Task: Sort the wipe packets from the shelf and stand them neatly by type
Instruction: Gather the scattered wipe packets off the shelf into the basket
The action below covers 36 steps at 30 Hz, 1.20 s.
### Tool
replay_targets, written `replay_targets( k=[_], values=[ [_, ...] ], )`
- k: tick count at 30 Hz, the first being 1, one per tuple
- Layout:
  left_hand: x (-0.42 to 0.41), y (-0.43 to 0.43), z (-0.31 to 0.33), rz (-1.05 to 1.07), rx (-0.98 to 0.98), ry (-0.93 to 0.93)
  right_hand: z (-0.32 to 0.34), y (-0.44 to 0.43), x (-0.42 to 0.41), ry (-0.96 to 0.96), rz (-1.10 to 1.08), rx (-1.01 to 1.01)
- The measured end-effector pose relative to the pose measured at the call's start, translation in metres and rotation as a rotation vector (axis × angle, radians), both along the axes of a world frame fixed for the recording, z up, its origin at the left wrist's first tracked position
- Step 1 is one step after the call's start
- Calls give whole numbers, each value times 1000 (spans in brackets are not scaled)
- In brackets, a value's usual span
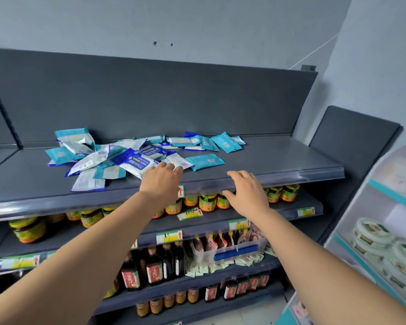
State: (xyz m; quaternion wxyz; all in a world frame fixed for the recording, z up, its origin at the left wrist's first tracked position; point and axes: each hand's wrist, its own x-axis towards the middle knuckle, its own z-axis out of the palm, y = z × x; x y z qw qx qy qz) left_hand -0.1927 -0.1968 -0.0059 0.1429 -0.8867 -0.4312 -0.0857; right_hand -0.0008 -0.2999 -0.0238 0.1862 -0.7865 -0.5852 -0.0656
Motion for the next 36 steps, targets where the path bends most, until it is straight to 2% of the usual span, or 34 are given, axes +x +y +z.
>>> replay_targets(
  k=[6,13,16,19,21,23,27,29,31,33,36],
  values=[
    [39,76,-4,70,-111,25,2,87,36,-40,72,-79],
    [75,149,-24,226,-355,72,-8,176,69,-67,253,-326],
    [86,163,-21,203,-302,109,-15,200,74,-42,325,-402],
    [99,172,-10,175,-221,109,-13,218,76,-211,389,-323],
    [106,182,0,199,-182,-30,-9,225,78,-270,418,-180],
    [110,197,14,220,-152,-230,-3,230,81,-186,367,-45],
    [117,230,44,156,-268,-607,8,248,93,-27,58,235],
    [120,245,47,116,-411,-807,15,261,99,24,-67,301],
    [122,261,36,139,-476,-903,17,272,105,-26,-129,249],
    [124,279,17,182,-430,-782,12,282,105,-99,-137,93],
    [127,298,-11,229,-493,-460,-5,296,99,9,-53,-116]
  ],
)
